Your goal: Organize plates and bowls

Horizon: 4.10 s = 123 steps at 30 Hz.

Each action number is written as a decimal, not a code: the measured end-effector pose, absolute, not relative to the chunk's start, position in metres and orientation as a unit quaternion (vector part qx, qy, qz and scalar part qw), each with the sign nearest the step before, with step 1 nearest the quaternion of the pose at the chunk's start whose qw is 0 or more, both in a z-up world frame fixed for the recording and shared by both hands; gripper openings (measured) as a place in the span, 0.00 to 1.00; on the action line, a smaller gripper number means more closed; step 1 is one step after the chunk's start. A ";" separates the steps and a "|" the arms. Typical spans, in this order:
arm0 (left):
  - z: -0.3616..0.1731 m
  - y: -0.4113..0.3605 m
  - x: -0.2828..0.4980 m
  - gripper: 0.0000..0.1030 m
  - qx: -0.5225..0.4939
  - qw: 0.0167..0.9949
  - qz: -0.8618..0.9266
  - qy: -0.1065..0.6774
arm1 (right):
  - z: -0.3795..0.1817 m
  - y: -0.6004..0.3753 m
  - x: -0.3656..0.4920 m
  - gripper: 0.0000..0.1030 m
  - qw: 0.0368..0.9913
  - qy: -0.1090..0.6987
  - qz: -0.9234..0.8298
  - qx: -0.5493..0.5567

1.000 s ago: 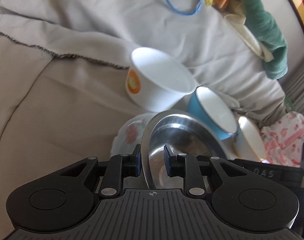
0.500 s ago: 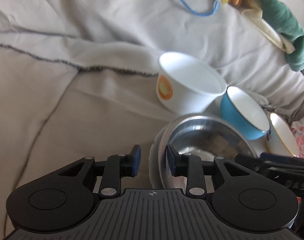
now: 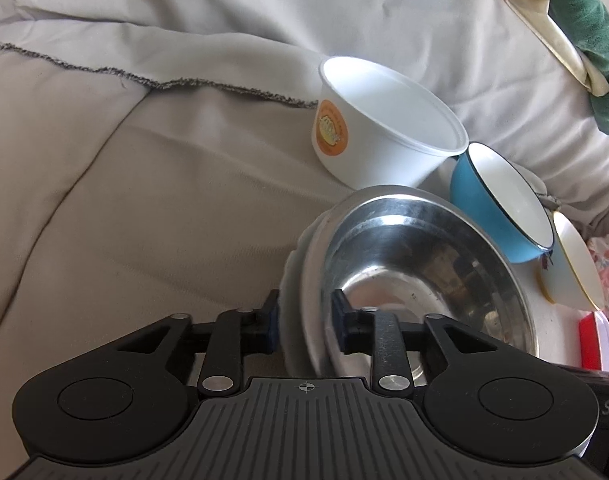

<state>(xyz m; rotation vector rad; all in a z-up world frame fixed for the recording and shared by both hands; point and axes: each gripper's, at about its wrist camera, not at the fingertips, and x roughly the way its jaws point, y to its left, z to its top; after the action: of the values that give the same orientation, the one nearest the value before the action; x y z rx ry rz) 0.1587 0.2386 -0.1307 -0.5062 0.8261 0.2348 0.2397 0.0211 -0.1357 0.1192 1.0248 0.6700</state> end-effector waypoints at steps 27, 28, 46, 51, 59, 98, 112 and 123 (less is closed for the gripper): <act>-0.055 0.043 0.210 0.34 -0.202 0.905 -0.049 0.370 | -0.070 -0.213 0.203 1.00 0.961 0.258 0.092 0.028; -0.060 0.023 0.220 0.34 -0.201 0.899 -0.076 0.381 | -0.072 -0.234 0.206 1.00 0.960 0.267 0.070 0.046; -0.136 -0.104 0.277 0.20 -0.217 0.817 -0.171 0.506 | -0.144 -0.319 0.241 0.64 0.908 0.374 0.027 0.188; -0.137 -0.121 0.306 0.20 -0.214 0.814 -0.178 0.510 | -0.138 -0.335 0.257 0.61 0.910 0.365 0.013 0.194; -0.115 -0.111 0.308 0.21 -0.215 0.839 -0.173 0.469 | -0.116 -0.338 0.267 0.66 0.941 0.316 -0.006 0.120; -0.108 0.039 0.216 0.23 -0.233 0.865 -0.013 0.444 | -0.140 -0.187 0.269 0.60 0.837 0.446 0.291 0.126; -0.105 0.052 0.229 0.23 -0.237 0.867 0.006 0.438 | -0.125 -0.191 0.281 0.65 0.851 0.420 0.274 0.156; -0.097 0.067 0.216 0.23 -0.245 0.863 -0.017 0.442 | -0.123 -0.178 0.269 0.67 0.851 0.431 0.272 0.123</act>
<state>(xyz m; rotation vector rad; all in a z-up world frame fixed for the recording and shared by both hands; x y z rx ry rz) 0.2162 0.0672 -0.0966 -0.5134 0.9269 -0.0363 0.2692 -0.1785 -0.1233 0.2591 0.9078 0.5734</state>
